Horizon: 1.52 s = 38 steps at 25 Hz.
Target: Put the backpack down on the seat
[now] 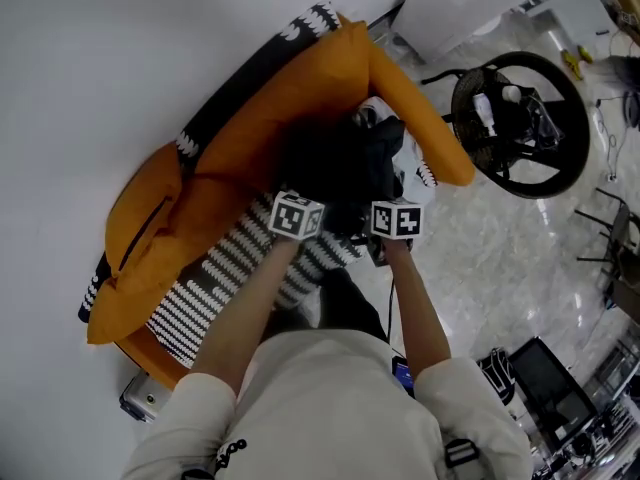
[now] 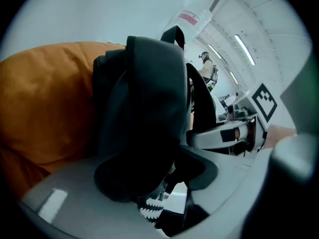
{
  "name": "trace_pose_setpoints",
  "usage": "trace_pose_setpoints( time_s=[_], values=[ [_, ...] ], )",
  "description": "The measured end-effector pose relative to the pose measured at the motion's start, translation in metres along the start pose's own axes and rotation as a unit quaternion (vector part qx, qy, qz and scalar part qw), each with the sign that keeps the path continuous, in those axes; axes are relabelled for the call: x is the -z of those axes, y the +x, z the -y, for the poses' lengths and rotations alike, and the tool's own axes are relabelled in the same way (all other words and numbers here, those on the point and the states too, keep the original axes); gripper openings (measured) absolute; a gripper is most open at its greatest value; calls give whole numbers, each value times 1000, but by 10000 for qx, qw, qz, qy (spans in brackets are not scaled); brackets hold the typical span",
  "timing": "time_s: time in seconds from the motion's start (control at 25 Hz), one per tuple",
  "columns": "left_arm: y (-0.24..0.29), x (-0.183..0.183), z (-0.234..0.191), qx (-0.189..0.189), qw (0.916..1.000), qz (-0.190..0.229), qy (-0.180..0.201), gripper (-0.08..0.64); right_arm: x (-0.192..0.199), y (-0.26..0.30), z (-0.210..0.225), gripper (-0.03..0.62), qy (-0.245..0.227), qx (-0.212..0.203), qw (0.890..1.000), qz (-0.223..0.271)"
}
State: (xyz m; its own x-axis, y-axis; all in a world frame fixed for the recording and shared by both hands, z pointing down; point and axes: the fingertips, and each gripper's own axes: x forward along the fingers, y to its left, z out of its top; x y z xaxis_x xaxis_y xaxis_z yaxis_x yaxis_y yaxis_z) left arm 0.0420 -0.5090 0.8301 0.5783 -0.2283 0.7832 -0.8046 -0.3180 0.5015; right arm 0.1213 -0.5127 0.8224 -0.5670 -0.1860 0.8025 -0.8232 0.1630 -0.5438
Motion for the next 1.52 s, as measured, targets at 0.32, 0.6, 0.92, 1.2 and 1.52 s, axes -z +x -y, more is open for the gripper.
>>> trace_pose_setpoints(
  time_s=[0.32,0.6,0.92,1.2,1.52],
  values=[
    [-30,7,-8,6,9963,535,-671,272,22,-25,-9,259,116,-3,9996,274],
    [-75,21,-12,-57,9898,1073,-938,270,33,-65,-21,229,-119,166,9978,627],
    [-137,46,0,-269,9838,1620,-714,245,58,-118,-50,210,-706,503,9908,1043],
    [-201,66,29,-283,9780,2061,-142,202,82,-170,-83,179,-1255,749,9780,1488],
    [-283,98,64,-430,9622,2636,537,142,108,-226,-137,124,-1781,810,9576,2113]
  ],
)
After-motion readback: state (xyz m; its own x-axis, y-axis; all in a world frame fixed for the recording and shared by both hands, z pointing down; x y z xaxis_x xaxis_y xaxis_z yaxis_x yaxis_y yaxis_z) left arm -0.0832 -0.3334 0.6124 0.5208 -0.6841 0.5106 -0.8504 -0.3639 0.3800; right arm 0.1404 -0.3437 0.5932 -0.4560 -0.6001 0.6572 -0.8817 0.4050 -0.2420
